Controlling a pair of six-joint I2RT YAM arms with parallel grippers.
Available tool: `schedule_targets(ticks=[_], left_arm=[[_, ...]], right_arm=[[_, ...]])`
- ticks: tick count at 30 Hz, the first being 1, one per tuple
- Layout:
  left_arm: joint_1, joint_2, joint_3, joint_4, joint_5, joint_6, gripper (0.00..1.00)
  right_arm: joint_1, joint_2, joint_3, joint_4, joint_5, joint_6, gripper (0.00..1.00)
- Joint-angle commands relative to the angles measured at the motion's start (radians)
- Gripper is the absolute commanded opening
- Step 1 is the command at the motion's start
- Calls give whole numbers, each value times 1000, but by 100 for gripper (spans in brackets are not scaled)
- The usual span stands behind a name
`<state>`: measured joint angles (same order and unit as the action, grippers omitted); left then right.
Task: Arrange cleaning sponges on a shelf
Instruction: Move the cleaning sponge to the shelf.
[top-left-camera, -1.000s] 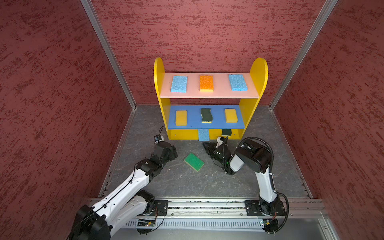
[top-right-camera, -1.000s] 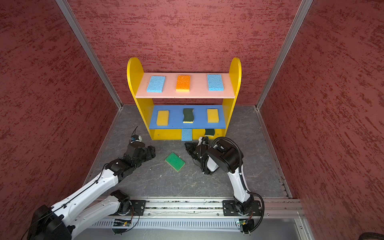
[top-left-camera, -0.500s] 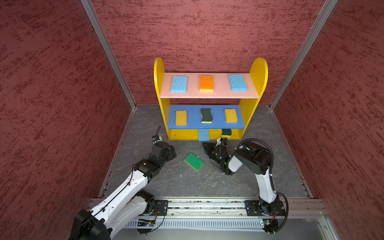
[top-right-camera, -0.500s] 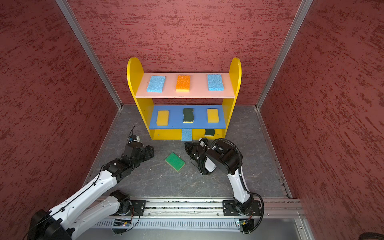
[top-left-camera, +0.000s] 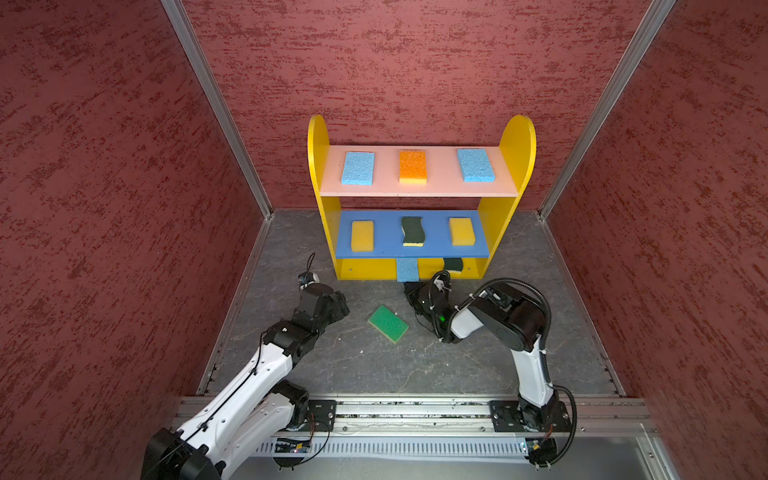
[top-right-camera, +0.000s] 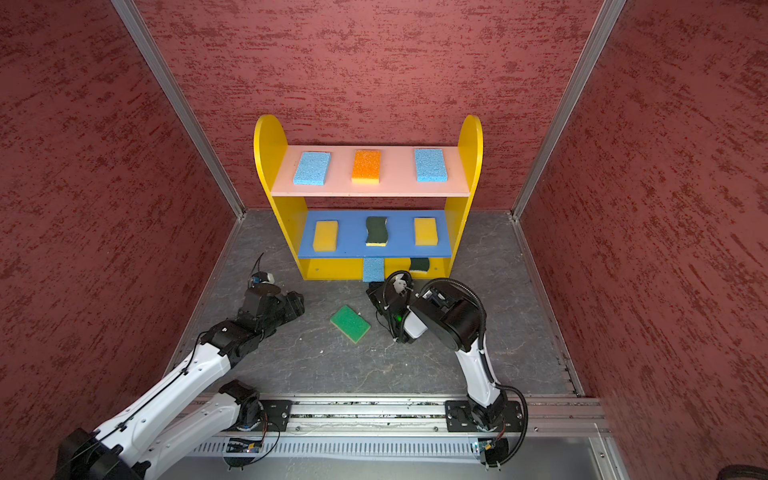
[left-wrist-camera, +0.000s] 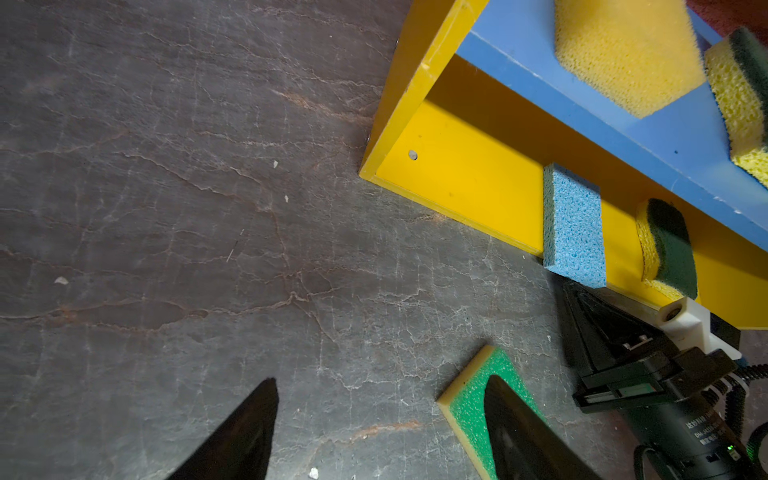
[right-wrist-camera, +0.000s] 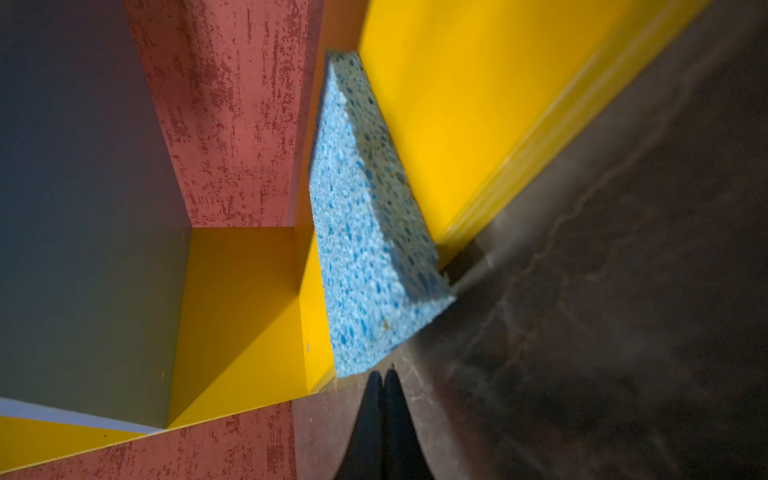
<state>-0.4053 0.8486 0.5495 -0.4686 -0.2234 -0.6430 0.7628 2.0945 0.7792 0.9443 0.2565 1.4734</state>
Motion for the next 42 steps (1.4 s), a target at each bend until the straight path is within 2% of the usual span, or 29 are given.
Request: schedule_targets(ticks=[1, 27, 42], left_arm=[[11, -14, 9, -15, 13, -12, 79], [19, -13, -15, -6, 22, -39, 79], [16, 8, -70, 40, 44, -69, 79]], right_arm=[[9, -18, 17, -36, 42, 21, 0], [15, 59, 72, -62, 85, 36, 0], [15, 98, 44, -7, 112, 51, 0]])
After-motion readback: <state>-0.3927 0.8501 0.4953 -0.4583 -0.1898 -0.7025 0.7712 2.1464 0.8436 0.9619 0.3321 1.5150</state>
